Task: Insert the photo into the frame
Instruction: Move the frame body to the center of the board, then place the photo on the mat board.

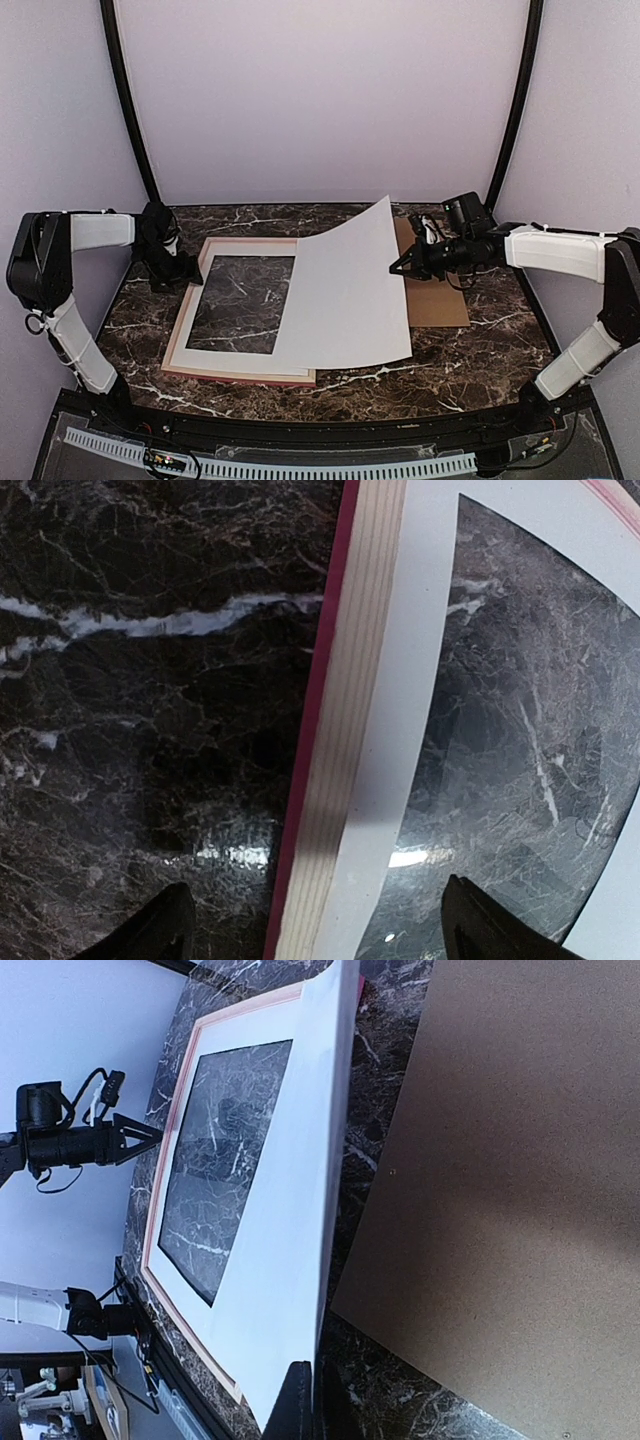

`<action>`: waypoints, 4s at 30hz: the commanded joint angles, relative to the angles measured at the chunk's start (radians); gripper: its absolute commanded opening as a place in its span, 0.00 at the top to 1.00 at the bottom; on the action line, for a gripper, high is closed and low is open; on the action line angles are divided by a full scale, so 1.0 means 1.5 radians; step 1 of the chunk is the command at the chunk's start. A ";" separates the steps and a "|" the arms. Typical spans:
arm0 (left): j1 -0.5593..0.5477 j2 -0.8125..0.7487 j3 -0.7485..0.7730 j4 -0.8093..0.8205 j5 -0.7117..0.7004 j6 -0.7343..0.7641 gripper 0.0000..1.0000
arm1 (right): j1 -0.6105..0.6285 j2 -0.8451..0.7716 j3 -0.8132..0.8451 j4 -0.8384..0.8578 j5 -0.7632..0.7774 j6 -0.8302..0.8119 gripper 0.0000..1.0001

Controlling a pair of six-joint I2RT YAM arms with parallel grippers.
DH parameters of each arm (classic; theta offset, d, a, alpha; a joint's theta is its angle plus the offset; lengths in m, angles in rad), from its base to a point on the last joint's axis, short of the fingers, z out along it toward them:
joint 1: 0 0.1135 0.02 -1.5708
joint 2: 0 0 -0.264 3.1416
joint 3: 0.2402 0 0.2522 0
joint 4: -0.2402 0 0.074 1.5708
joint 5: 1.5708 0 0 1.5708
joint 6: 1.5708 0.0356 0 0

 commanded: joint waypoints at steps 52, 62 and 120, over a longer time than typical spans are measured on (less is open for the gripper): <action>-0.028 -0.242 -0.107 0.105 -0.001 -0.097 0.10 | 0.266 0.132 0.445 0.013 -0.034 0.149 1.00; -0.024 -0.248 -0.104 0.106 0.002 -0.086 0.10 | 0.191 0.151 0.224 0.111 0.025 0.183 1.00; -0.117 -0.177 -0.085 0.132 0.035 -0.061 0.08 | 0.119 0.269 0.177 -0.012 0.098 0.033 1.00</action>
